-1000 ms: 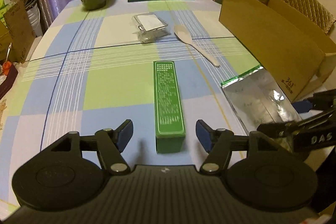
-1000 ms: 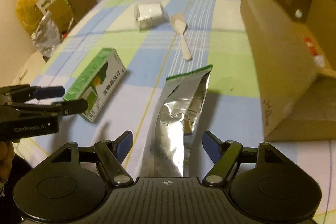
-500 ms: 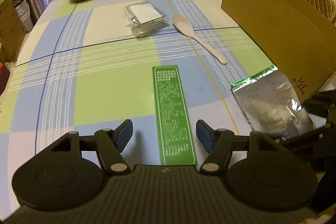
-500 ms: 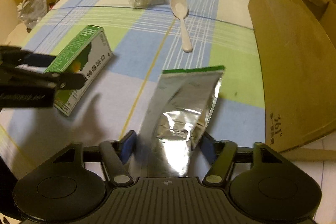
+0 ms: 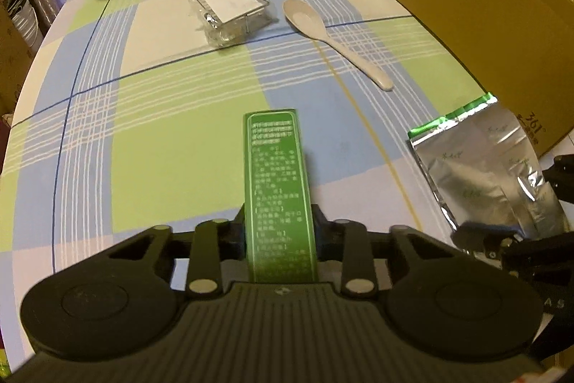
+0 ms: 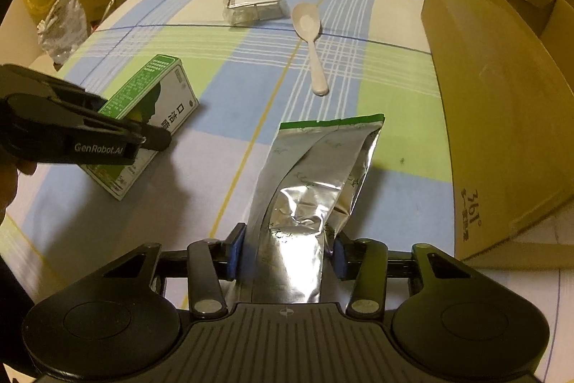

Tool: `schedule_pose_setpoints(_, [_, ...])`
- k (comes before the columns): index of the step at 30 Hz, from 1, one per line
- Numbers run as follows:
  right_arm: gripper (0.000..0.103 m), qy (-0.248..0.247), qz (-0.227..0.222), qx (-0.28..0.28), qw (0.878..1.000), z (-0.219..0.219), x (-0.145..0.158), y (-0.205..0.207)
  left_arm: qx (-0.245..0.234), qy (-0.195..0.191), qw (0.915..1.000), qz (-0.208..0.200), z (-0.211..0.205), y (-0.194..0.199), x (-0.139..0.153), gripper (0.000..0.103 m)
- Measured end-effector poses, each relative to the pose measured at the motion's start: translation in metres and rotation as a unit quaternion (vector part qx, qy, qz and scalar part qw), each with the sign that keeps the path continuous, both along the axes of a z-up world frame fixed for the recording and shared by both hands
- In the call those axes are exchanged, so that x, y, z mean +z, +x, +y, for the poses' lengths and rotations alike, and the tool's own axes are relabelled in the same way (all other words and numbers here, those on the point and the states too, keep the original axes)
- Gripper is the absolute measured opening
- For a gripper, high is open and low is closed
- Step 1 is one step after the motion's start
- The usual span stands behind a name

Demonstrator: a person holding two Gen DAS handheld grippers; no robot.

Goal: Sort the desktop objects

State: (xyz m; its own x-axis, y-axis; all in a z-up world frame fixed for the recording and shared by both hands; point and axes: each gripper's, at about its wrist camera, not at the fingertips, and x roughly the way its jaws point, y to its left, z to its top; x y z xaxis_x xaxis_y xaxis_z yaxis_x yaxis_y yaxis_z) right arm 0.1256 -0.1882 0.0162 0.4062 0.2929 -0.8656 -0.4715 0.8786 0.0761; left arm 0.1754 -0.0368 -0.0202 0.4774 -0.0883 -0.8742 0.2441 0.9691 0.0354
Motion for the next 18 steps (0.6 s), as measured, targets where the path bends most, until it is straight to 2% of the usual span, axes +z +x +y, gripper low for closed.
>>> schedule_pose_setpoints(9, [0.042,0.016,0.002,-0.012,1.000,-0.010,0.008,-0.015,0.002,-0.005,1.0000,-0.006,-0.003,-0.028,0.009,0.025])
schedule_pose_setpoints(18, [0.042,0.024,-0.018,-0.013,0.999,-0.010,0.028,-0.024,0.004,-0.016,0.9998,-0.014,-0.008,-0.050,0.021,0.025])
